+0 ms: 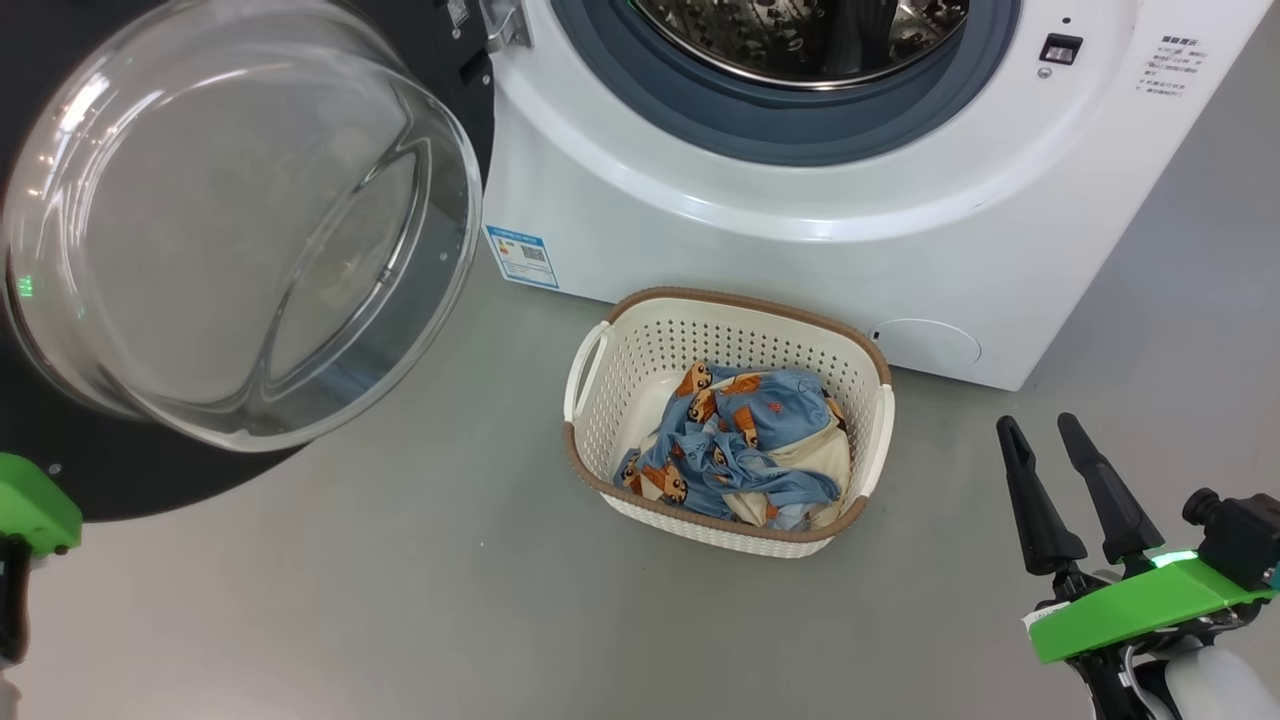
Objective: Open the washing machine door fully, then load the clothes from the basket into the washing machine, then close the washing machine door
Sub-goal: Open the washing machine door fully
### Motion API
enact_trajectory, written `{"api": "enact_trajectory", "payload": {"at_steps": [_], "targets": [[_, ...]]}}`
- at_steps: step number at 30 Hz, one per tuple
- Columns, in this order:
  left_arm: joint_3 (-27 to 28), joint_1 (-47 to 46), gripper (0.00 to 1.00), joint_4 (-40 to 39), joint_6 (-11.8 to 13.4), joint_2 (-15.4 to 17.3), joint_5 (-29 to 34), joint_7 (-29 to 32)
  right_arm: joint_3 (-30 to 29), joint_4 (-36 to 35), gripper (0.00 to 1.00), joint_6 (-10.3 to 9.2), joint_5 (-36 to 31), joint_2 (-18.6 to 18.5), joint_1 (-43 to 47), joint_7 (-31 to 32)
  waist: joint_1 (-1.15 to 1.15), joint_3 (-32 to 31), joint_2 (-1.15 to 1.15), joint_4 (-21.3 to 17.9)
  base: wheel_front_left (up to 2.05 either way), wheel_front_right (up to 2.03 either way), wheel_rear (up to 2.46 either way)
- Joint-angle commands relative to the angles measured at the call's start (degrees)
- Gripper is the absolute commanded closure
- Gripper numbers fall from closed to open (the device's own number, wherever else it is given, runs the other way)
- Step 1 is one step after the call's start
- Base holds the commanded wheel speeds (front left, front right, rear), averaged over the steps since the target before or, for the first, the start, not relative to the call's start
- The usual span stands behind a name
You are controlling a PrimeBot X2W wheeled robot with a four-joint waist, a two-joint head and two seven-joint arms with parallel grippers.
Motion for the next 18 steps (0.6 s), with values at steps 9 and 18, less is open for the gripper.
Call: {"api": "enact_trajectory", "payload": {"at_steps": [9, 18], "targets": [[1.0, -3.9, 1.00, 2.7, -0.8, 4.3, 0.6, -1.1, 1.7, -0.9, 0.00, 0.40, 0.6, 0.1, -0.2, -0.7, 0.00, -0.8, 0.00, 0.4, 0.00, 0.00, 0.00], [-0.5, -4.2, 1.00, 3.7, -1.3, 4.1, 0.9, -1.5, 1.8, -0.7, 0.00, 0.40, 0.9, 0.3, 0.4, -0.7, 0.00, -1.9, 0.00, 1.1, 0.00, 0.00, 0.00]]}}
